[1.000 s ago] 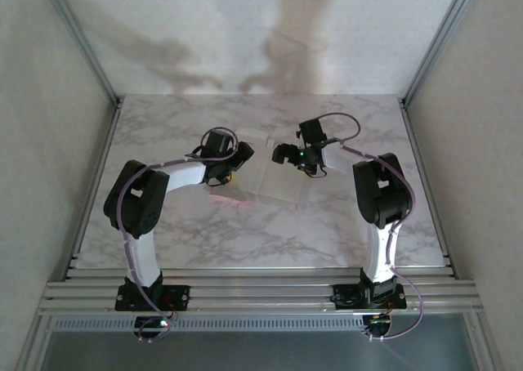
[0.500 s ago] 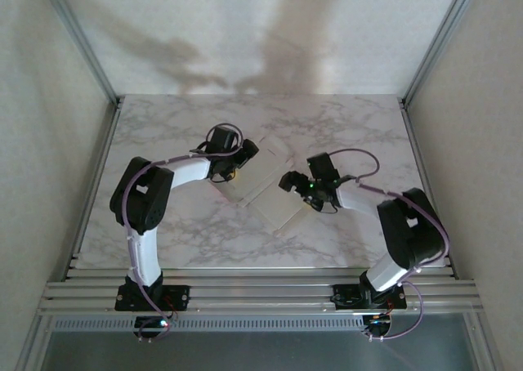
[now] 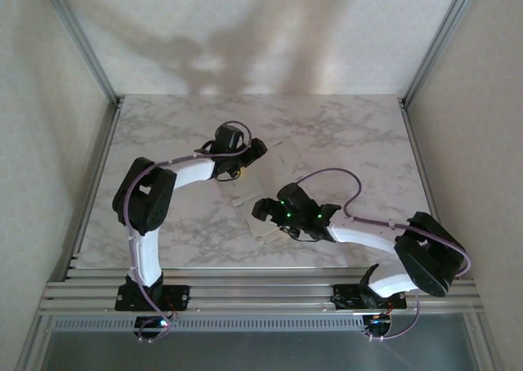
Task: Fold the paper box
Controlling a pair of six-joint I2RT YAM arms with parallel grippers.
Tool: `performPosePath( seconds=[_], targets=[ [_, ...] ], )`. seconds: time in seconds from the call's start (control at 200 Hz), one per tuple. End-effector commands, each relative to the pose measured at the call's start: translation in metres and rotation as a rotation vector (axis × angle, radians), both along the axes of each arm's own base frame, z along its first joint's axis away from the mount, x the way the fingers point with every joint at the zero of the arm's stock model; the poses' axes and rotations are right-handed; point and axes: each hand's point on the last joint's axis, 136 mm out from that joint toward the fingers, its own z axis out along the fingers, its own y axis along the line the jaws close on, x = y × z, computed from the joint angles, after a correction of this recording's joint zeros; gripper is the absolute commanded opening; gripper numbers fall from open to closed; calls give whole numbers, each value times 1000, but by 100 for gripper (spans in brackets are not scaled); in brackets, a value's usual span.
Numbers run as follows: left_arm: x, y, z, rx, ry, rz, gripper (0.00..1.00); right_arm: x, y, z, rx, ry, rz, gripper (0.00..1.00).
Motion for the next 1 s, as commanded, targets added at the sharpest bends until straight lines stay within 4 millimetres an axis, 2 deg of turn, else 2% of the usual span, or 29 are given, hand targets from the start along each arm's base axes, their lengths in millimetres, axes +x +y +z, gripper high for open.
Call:
performPosePath(
  seconds=[0.0, 0.09, 0.175, 0.24, 0.335, 0.455, 0.586, 0.821, 0.991],
  targets=[
    [0, 4, 75, -5, -191, -46, 100, 17, -3, 39, -19, -146, 2, 99],
    [-10, 17, 93, 22, -227, -40, 100, 22, -13, 53, -95, -209, 89, 99],
    [-23, 32, 96, 44, -217, -9, 99, 29, -30, 55, -163, -217, 144, 99],
    [-35, 44, 88, 63, -182, 10, 99, 31, -37, 58, -149, -210, 196, 99],
    [-54, 65, 67, 112, -102, 56, 99, 38, -52, 59, -151, -186, 232, 99],
    [-76, 81, 43, 115, -30, 99, 94, 39, -68, 44, -216, -152, 255, 99],
    [-87, 91, 24, 143, 24, 117, 88, 37, -75, 21, -229, -107, 261, 99],
    [-92, 105, 9, 196, 61, 123, 79, 32, -81, -11, -248, -53, 260, 99],
    [-90, 111, -3, 227, 83, 119, 73, 31, -79, -19, -229, -41, 255, 99]
  ],
)
